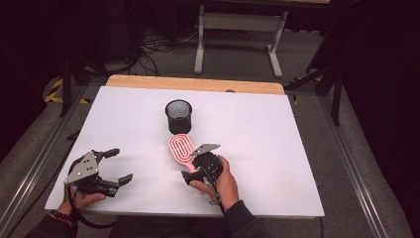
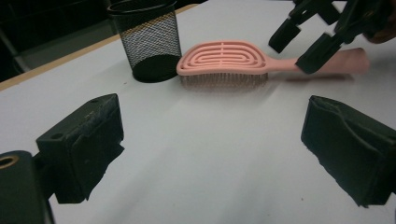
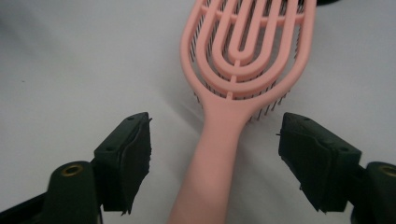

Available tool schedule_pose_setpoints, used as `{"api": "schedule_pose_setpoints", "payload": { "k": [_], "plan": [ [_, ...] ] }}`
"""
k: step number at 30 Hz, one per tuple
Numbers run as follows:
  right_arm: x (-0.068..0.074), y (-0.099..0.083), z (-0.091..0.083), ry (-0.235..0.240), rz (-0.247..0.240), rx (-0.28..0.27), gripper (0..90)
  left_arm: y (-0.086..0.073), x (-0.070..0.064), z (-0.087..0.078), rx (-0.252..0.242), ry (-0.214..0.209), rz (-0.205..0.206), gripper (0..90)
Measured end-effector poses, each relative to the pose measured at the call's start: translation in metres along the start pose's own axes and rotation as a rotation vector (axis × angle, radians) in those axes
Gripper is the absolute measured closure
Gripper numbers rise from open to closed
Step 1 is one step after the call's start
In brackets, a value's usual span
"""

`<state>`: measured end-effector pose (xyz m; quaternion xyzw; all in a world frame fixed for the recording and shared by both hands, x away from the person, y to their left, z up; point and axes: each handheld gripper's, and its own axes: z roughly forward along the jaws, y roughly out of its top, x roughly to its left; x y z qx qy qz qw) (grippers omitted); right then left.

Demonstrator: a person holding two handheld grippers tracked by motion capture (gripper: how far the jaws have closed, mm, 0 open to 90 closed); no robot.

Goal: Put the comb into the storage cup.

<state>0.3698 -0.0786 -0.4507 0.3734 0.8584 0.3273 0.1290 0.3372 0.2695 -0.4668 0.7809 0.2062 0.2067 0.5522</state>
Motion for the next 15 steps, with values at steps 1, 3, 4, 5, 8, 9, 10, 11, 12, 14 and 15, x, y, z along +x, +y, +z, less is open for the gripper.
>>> {"api": "schedule_pose_setpoints", "payload": {
  "k": [1, 3, 4, 5, 8, 9, 10, 11, 12, 14, 15],
  "plan": [
    [0.000, -0.001, 0.004, 0.002, 0.000, 0.017, 28.3, 0.000, 0.001, 0.000, -0.004, -0.006, -0.013, 6.7],
    [0.001, -0.002, 0.011, -0.002, -0.009, 0.042, 31.7, -0.001, 0.003, 0.001, -0.010, -0.017, -0.025, 7.0],
    [0.002, -0.002, 0.014, -0.003, -0.014, 0.053, 33.3, -0.001, 0.003, 0.001, -0.013, -0.020, -0.026, 7.1],
    [0.002, -0.002, 0.016, -0.008, -0.020, 0.053, 34.8, 0.000, 0.003, 0.001, -0.013, -0.022, -0.025, 7.3],
    [0.002, -0.002, 0.015, -0.017, -0.028, 0.033, 43.3, 0.000, 0.003, 0.003, -0.012, -0.040, -0.031, 7.4],
    [0.003, -0.001, 0.016, -0.023, -0.024, 0.024, 44.1, 0.000, 0.003, 0.003, -0.011, -0.044, -0.034, 7.4],
    [0.003, -0.001, 0.017, -0.023, -0.027, 0.021, 45.2, 0.000, 0.003, 0.004, -0.012, -0.046, -0.035, 7.4],
    [0.003, 0.000, 0.018, -0.020, -0.033, 0.027, 45.8, 0.000, 0.004, 0.005, -0.008, -0.050, -0.041, 7.5],
    [0.002, 0.001, 0.019, -0.028, -0.037, 0.028, 49.1, 0.000, 0.004, 0.005, -0.003, -0.051, -0.041, 7.6],
    [0.000, 0.002, 0.019, -0.041, -0.043, 0.031, 55.0, 0.000, 0.005, 0.006, -0.009, -0.052, -0.047, 7.8],
    [-0.001, 0.003, 0.019, -0.043, -0.040, 0.031, 57.8, 0.000, 0.005, 0.006, -0.009, -0.053, -0.052, 7.9]
  ]
}}
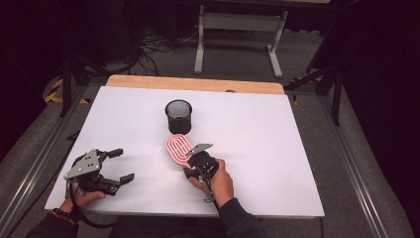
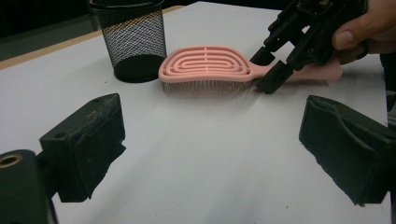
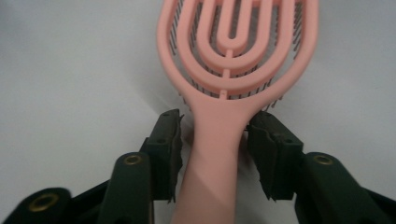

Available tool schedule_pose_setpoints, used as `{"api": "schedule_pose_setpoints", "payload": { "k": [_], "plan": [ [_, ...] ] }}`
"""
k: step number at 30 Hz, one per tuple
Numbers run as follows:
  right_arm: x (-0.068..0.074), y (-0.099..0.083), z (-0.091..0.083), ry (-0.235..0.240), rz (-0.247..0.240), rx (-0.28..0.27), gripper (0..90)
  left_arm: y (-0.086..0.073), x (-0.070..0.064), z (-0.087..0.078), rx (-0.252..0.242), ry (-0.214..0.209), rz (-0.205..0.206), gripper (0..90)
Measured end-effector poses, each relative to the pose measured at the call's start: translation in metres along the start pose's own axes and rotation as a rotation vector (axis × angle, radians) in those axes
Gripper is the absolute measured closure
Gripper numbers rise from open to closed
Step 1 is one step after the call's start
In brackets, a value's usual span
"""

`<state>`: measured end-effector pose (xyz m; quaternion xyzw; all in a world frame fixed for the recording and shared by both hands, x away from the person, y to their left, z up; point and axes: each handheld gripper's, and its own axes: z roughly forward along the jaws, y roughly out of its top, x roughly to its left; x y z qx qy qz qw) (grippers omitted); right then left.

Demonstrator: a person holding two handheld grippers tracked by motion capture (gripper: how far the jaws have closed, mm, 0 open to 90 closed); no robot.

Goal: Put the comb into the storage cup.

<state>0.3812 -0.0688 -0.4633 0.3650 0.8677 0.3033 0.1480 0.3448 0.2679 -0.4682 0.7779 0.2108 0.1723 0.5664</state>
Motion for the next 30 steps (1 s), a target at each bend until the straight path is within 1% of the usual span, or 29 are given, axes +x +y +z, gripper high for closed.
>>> {"api": "schedule_pose_setpoints", "payload": {
  "k": [2, 4, 5, 6, 7, 10, 13, 17, 18, 20, 21, 22, 24, 26, 28, 30],
  "plan": [
    [0.000, 0.000, 0.000, -0.007, -0.010, 0.002, 60.0, 0.000, 0.001, 0.001, 0.002, -0.003, -0.003, 8.1],
    [0.002, 0.002, 0.000, -0.015, -0.033, 0.010, 62.8, -0.001, 0.002, 0.003, 0.007, -0.014, -0.017, 8.3],
    [0.003, 0.002, 0.001, -0.017, -0.046, 0.012, 64.6, -0.001, 0.002, 0.004, 0.015, -0.015, -0.017, 8.4],
    [0.004, 0.003, 0.001, -0.011, -0.061, 0.014, 67.3, -0.001, 0.002, 0.004, 0.015, -0.015, -0.017, 8.6],
    [0.004, 0.003, 0.000, -0.005, -0.073, 0.015, 68.6, -0.001, 0.001, 0.006, 0.027, -0.022, -0.016, 8.6],
    [0.005, 0.003, 0.000, -0.009, -0.098, 0.011, 69.0, -0.001, 0.000, 0.010, 0.043, -0.024, -0.012, 8.7],
    [0.003, 0.001, 0.000, 0.005, -0.101, -0.004, 69.1, 0.000, -0.001, 0.013, 0.064, -0.019, -0.010, 9.9],
    [0.002, -0.002, -0.002, 0.008, -0.102, -0.020, 69.2, 0.000, -0.001, 0.014, 0.066, -0.016, -0.010, 9.8],
    [0.000, -0.003, -0.006, 0.010, -0.098, -0.047, 69.3, 0.000, -0.002, 0.014, 0.063, -0.015, -0.010, 9.8],
    [-0.001, -0.003, -0.011, 0.014, -0.095, -0.077, 69.2, 0.001, -0.002, 0.014, 0.065, -0.006, -0.006, 9.9],
    [-0.001, -0.003, -0.011, 0.014, -0.095, -0.077, 69.2, 0.001, -0.002, 0.014, 0.065, -0.006, -0.006, 10.0],
    [-0.002, -0.004, -0.015, 0.010, -0.100, -0.109, 69.3, 0.002, -0.002, 0.014, 0.062, -0.004, -0.011, 10.0],
    [-0.003, -0.005, -0.020, 0.005, -0.102, -0.136, 69.3, 0.002, -0.002, 0.014, 0.060, 0.001, -0.013, 10.0],
    [-0.004, -0.006, -0.025, 0.008, -0.107, -0.182, 69.2, 0.003, -0.001, 0.015, 0.057, 0.004, -0.015, 10.0],
    [-0.006, -0.007, -0.029, 0.000, -0.104, -0.211, 69.2, 0.004, -0.002, 0.015, 0.057, 0.007, -0.017, 9.9],
    [-0.007, -0.007, -0.033, 0.004, -0.110, -0.253, 69.3, 0.004, -0.002, 0.015, 0.056, 0.011, -0.017, 9.8]
  ]
}}
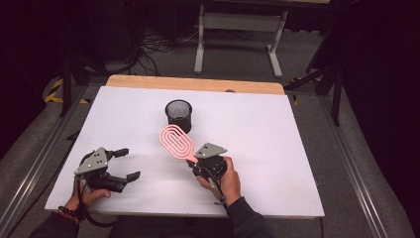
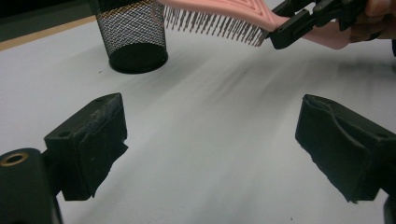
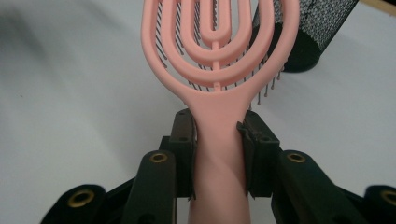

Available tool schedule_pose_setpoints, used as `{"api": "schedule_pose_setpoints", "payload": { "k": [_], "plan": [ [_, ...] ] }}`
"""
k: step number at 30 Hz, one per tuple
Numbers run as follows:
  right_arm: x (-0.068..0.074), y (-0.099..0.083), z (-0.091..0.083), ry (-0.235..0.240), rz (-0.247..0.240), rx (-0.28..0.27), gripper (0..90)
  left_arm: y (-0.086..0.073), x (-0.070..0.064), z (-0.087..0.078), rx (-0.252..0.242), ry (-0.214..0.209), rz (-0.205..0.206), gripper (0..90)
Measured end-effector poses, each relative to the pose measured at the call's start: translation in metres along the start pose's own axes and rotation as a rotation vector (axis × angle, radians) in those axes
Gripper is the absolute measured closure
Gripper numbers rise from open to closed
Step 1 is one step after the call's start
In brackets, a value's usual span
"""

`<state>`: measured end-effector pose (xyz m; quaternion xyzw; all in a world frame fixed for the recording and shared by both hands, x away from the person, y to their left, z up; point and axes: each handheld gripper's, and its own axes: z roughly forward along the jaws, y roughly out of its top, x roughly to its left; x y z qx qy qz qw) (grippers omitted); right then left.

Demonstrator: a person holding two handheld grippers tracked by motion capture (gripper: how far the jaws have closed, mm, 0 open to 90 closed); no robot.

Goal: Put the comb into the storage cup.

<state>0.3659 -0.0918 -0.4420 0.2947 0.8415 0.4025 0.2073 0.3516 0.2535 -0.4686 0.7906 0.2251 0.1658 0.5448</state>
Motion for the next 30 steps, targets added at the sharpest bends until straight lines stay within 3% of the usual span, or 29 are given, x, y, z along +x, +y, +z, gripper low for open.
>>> {"api": "schedule_pose_setpoints", "payload": {
  "k": [3, 4, 7, 10, 13, 16, 18, 26, 27, 30],
  "plan": [
    [-0.001, 0.000, -0.004, -0.015, 0.004, -0.036, 69.3, 0.002, -0.002, -0.001, -0.007, 0.001, 0.005, 9.8],
    [-0.003, 0.000, -0.007, -0.022, 0.013, -0.069, 69.2, 0.004, -0.001, -0.001, -0.018, 0.002, 0.000, 9.8],
    [-0.004, -0.001, -0.010, -0.034, 0.009, -0.093, 69.3, 0.007, 0.001, 0.000, -0.029, -0.001, -0.007, 9.8],
    [-0.004, 0.000, -0.013, -0.045, 0.012, -0.130, 69.3, 0.020, 0.005, 0.005, -0.024, 0.011, -0.014, 9.8],
    [-0.002, 0.000, -0.013, -0.055, -0.002, -0.149, 69.2, 0.030, 0.008, 0.010, -0.051, -0.017, -0.048, 9.7],
    [0.000, 0.000, -0.014, -0.062, -0.009, -0.164, 69.3, 0.041, 0.007, 0.018, -0.070, -0.039, -0.049, 9.7],
    [0.001, 0.000, -0.015, -0.065, -0.020, -0.178, 69.3, 0.050, 0.004, 0.026, -0.071, -0.065, -0.042, 8.9],
    [0.003, -0.001, -0.018, -0.082, -0.034, -0.212, 69.2, 0.063, -0.005, 0.046, -0.062, -0.095, -0.044, 9.4],
    [0.004, 0.000, -0.018, -0.085, -0.036, -0.213, 69.3, 0.065, -0.006, 0.050, -0.049, -0.086, -0.049, 9.4],
    [0.007, 0.000, -0.018, -0.096, -0.044, -0.224, 69.3, 0.067, -0.004, 0.059, -0.045, -0.113, -0.076, 10.2]
  ]
}}
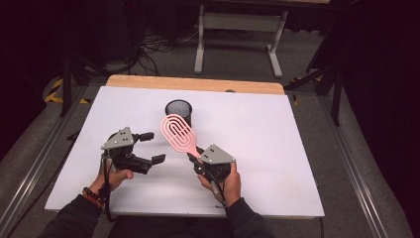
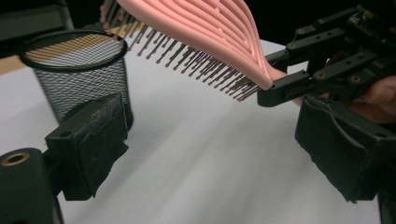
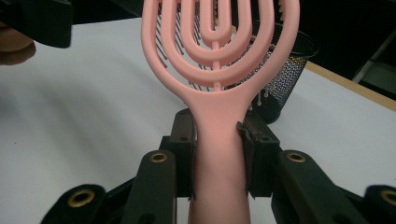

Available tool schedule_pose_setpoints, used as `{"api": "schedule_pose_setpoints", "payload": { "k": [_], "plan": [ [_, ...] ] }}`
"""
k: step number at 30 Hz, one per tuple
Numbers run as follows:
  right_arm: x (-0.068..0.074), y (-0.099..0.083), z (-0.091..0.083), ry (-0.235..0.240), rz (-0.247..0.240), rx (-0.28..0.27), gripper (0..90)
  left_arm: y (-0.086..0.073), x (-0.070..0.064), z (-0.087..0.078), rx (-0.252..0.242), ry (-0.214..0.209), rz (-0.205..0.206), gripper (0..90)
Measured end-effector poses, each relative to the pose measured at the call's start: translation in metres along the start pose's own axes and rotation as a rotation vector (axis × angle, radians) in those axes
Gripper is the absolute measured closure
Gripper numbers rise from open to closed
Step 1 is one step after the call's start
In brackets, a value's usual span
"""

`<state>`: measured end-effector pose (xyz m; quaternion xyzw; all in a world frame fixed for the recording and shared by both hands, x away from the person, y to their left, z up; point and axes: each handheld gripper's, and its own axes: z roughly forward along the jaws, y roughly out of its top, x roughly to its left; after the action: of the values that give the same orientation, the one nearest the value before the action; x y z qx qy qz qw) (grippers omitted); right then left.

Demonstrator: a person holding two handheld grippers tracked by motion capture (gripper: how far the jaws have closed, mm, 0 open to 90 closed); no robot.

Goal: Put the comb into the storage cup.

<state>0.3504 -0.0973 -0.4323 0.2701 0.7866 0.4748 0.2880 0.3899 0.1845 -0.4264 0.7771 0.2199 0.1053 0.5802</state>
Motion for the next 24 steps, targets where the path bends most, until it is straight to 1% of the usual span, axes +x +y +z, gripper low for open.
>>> {"api": "schedule_pose_setpoints", "payload": {
  "k": [2, 3, 5, 6, 8, 10, 12, 13, 14, 16, 17, 19, 21, 22, 23, 24],
  "plan": [
    [0.002, 0.000, 0.000, -0.004, -0.008, -0.007, 69.3, 0.003, -0.001, 0.005, -0.005, -0.015, -0.011, 10.5],
    [0.002, 0.000, 0.000, -0.004, -0.008, -0.007, 69.3, 0.004, -0.002, 0.007, -0.008, -0.018, -0.008, 10.5],
    [0.002, 0.000, 0.000, -0.004, -0.004, -0.015, 69.2, 0.007, -0.003, 0.011, -0.018, -0.027, -0.019, 10.5],
    [0.002, -0.001, 0.000, -0.006, -0.003, -0.020, 69.3, 0.008, -0.004, 0.014, -0.024, -0.038, -0.035, 10.6],
    [0.002, -0.001, 0.000, -0.006, -0.001, -0.029, 69.3, 0.011, -0.005, 0.019, -0.032, -0.043, -0.051, 10.9],
    [0.003, -0.001, 0.000, -0.007, -0.003, -0.030, 69.2, 0.013, -0.005, 0.024, -0.047, -0.060, -0.067, 11.6],
    [0.004, -0.001, 0.000, -0.006, -0.003, -0.038, 69.3, 0.015, -0.007, 0.030, -0.048, -0.058, -0.075, 12.6],
    [0.005, -0.002, 0.001, -0.005, -0.008, -0.035, 69.2, 0.015, -0.007, 0.032, -0.053, -0.062, -0.077, 15.1],
    [0.005, -0.002, 0.001, -0.007, -0.009, -0.039, 69.2, 0.016, -0.008, 0.034, -0.056, -0.056, -0.072, 16.3],
    [0.006, -0.002, 0.001, -0.003, -0.007, -0.047, 69.2, 0.017, -0.008, 0.037, -0.066, -0.049, -0.081, 20.0],
    [0.006, -0.002, 0.001, -0.005, -0.011, -0.049, 69.2, 0.017, -0.008, 0.038, -0.072, -0.054, -0.088, 23.3],
    [0.007, -0.002, 0.001, -0.007, -0.011, -0.052, 69.2, 0.018, -0.007, 0.039, -0.082, -0.054, -0.098, 24.7],
    [0.008, -0.003, 0.003, -0.013, -0.018, -0.044, 69.3, 0.019, -0.007, 0.040, -0.099, -0.061, -0.112, 30.1],
    [0.008, -0.003, 0.003, -0.014, -0.016, -0.046, 69.3, 0.019, -0.007, 0.040, -0.103, -0.059, -0.113, 31.5],
    [0.009, -0.004, 0.004, -0.017, -0.016, -0.041, 69.4, 0.021, -0.008, 0.039, -0.117, -0.062, -0.108, 34.9],
    [0.009, -0.004, 0.004, -0.017, -0.016, -0.041, 69.4, 0.021, -0.008, 0.039, -0.117, -0.062, -0.108, 37.5]
  ]
}}
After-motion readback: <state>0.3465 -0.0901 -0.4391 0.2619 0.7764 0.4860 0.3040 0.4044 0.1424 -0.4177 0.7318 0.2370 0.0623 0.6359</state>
